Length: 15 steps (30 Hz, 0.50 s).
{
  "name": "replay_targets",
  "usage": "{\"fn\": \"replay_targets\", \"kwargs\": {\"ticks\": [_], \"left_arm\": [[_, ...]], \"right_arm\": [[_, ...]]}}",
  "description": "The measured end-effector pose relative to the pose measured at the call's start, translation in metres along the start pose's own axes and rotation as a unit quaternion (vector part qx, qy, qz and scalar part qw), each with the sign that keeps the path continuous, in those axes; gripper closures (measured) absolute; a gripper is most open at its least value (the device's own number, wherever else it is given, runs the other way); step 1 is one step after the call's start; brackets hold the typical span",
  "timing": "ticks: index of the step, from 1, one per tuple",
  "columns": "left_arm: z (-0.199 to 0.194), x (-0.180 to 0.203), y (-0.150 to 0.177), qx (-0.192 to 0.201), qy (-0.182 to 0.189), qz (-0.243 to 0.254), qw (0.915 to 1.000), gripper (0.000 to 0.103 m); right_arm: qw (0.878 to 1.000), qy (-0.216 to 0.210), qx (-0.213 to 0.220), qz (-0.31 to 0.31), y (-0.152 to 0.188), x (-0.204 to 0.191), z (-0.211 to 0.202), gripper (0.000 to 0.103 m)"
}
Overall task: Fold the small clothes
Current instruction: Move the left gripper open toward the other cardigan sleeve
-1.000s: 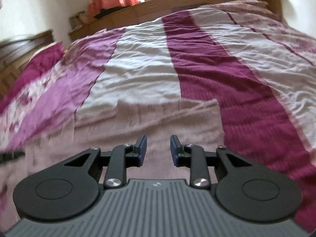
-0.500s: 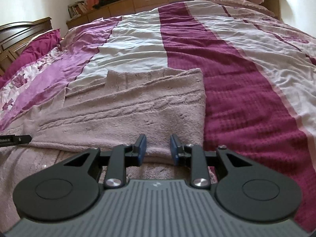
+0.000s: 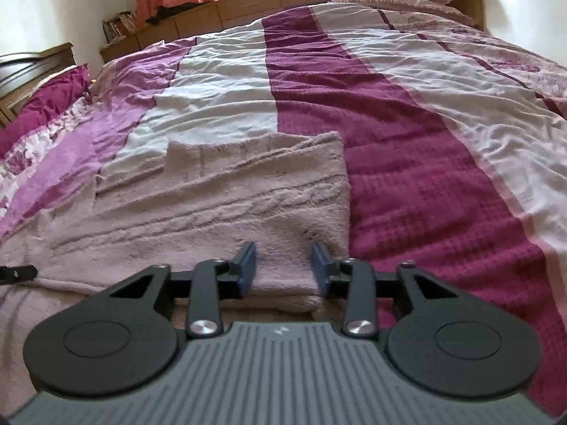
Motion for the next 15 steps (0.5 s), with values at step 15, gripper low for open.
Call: {"fn": "replay_targets", "kwargs": {"ticks": [15], "left_arm": [[-0.072, -0.042, 0.003, -0.011, -0.043, -0.021, 0.9988, 0.032]], "right_arm": [[0.997, -0.071, 0.021, -0.002, -0.003, -0.061, -0.071, 0.026]]}}
Point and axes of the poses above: each gripper's, at about its wrist camera, not at the fingertips, and z roughly the way its jaws point, x to its right, y to its underside, the point moved 9 cm from there along z, roughly the way its jaws point, and after that the axes turned 2 degrees about y, right-handed, at the moved point
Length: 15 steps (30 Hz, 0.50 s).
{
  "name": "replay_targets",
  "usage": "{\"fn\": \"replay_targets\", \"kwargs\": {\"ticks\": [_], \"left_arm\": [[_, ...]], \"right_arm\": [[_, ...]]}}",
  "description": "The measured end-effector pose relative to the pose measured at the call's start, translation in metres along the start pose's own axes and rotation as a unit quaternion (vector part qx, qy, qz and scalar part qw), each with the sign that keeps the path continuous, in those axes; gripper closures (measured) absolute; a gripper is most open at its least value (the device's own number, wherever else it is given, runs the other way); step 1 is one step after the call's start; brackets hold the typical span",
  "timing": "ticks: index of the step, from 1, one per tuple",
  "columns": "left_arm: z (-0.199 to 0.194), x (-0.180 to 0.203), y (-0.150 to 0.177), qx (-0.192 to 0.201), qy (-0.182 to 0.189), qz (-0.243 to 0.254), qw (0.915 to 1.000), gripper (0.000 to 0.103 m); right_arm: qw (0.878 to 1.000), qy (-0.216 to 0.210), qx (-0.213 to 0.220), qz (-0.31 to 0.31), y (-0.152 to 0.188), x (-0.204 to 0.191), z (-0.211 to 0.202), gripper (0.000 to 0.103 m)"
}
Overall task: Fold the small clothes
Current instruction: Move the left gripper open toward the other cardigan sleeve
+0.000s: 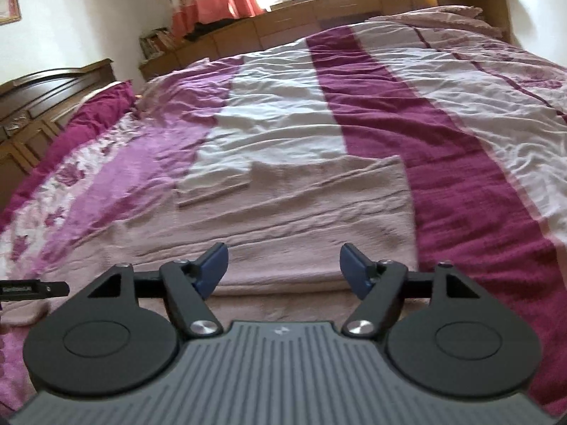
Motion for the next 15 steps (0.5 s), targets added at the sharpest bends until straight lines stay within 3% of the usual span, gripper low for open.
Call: {"fn": "replay_targets", "kwargs": {"ticks": [8, 15], "left_arm": [[-0.029, -0.058, 0.009, -0.015, -0.042, -0.039, 0.9983, 0.032], [-0.036, -0.116, 0.027, -0.021, -0.084, -0.098, 0.9915, 0.032]], "right_arm": [[0.999, -0.032, -0.005, -0.001, 0.017, -0.034, -0.029, 0.023], [0.999, -0.035, -0.024, -0.013, 0.040, -0.043, -0.034, 0.023]]}}
Point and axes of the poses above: each gripper's, at about its wrist camera, not at the fingertips, and z roughly the way its jaws point, x to its right, y to its underside, the point moved 9 cm from there along z, roughly the way its jaws point, and after that the axes turned 2 degrees about y, right-handed, at the moved point
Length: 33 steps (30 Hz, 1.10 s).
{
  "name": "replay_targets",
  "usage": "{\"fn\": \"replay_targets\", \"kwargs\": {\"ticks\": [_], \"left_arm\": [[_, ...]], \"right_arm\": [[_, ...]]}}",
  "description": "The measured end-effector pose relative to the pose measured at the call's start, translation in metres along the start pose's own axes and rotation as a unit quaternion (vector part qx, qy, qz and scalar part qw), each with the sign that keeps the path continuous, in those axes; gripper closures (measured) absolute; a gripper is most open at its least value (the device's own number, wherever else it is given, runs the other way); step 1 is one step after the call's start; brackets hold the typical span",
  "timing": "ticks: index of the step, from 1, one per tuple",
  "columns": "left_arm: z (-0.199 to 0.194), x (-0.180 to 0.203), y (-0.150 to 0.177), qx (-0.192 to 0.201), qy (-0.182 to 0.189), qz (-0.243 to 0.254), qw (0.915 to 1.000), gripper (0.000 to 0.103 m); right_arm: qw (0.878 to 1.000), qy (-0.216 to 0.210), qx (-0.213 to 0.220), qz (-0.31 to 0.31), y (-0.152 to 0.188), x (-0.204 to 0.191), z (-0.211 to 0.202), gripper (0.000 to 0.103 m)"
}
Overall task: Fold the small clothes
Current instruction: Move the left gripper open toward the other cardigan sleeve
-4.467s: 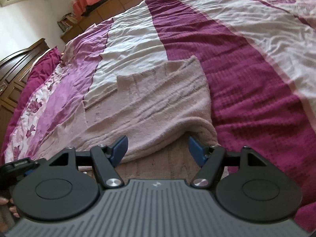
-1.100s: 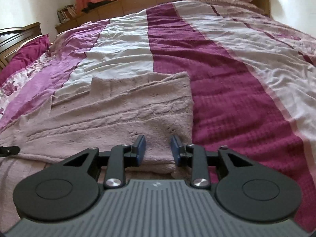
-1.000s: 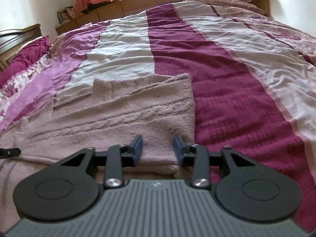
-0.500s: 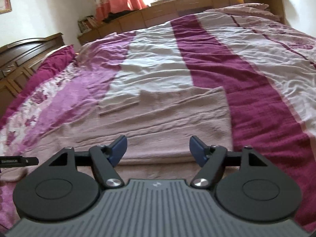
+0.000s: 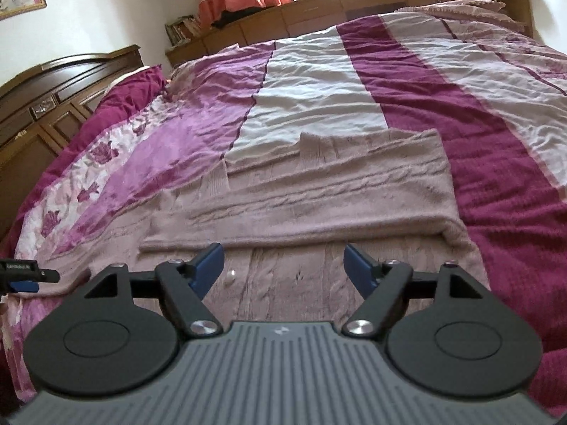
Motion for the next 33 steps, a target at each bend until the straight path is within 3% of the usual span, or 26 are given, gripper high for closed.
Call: {"fn": "replay_targets", "kwargs": {"ticks": [12, 23, 33], "left_arm": [[0.026, -0.051, 0.017, -0.012, -0.043, -0.066, 0.9968, 0.032], [0.040, -0.082, 0.014, 0.021, -0.016, -0.170, 0.9852, 0.032], [0.061, -0.108, -0.011, 0.058, -0.015, -0.217, 0.9743, 0.031]], "right_arm": [[0.999, 0.024, -0.025, 0.007, 0.029, 0.014, 0.007, 0.023], [0.999, 0.037, -0.035, 0.011, 0.036, 0.020, 0.016, 0.023], [0.998, 0.048, -0.039, 0.012, 0.039, 0.024, 0.019, 0.022]]}}
Point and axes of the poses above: each gripper's, at about its wrist camera, not at the fingertips, and z roughly the way its jaws point, x to its right, y to its underside, the point moved 9 cm from there along z, roughly the way its jaws point, and after that the axes turned 2 degrees about y, right-handed, at the moved point
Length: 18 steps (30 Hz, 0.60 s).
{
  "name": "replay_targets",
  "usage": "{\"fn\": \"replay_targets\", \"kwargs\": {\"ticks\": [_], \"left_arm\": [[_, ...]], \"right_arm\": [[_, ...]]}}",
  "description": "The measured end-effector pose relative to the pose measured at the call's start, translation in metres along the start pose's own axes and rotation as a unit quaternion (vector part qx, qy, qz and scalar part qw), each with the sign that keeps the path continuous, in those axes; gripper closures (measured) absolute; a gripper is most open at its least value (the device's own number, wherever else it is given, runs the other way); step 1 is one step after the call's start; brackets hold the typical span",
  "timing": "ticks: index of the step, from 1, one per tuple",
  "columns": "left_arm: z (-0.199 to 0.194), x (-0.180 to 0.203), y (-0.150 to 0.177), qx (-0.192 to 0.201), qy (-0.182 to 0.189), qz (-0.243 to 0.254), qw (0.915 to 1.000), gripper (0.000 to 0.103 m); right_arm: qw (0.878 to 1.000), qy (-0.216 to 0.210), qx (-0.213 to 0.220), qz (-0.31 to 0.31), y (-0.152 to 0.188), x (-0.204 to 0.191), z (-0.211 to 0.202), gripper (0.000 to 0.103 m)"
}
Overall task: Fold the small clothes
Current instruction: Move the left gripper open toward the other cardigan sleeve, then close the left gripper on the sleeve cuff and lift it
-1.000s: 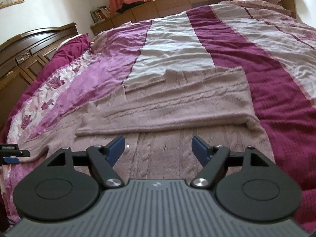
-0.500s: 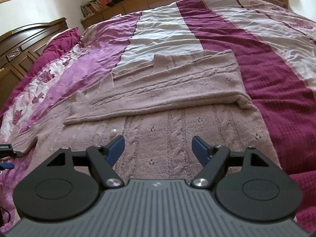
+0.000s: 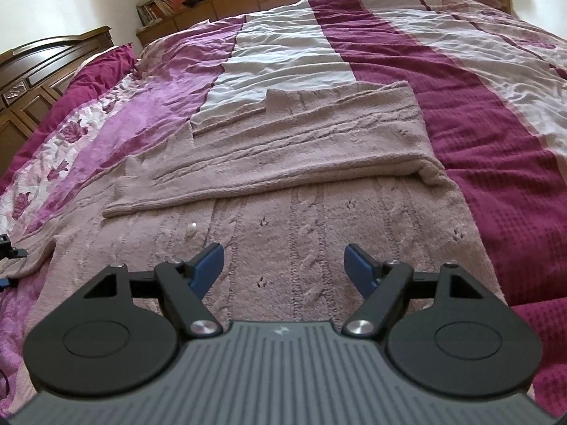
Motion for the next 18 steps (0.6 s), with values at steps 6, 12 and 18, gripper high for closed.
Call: {"fn": "replay_targets", "kwargs": {"ticks": [6, 12, 18], "left_arm": [[0.015, 0.005, -0.007, 0.006, 0.004, 0.044, 0.9990, 0.023], [0.019, 0.012, -0.007, 0.017, -0.014, 0.087, 0.9959, 0.024], [0.015, 0.023, -0.008, 0.036, -0.035, 0.150, 0.9874, 0.065]], "right_arm": [[1.000, 0.007, -0.005, 0.001, 0.003, 0.001, 0.004, 0.022], [1.000, 0.007, -0.007, 0.005, 0.005, 0.003, 0.006, 0.022], [1.000, 0.007, -0.006, 0.007, 0.005, 0.004, 0.008, 0.022]]}}
Point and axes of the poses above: each gripper's, at about its wrist camera, not at the fingertips, and z roughly the way its jaws point, x to its right, y to its underside, the point moved 9 cm from there along z, roughly the way its jaws point, and after that the axes turned 2 degrees about y, right-handed, at the moved point
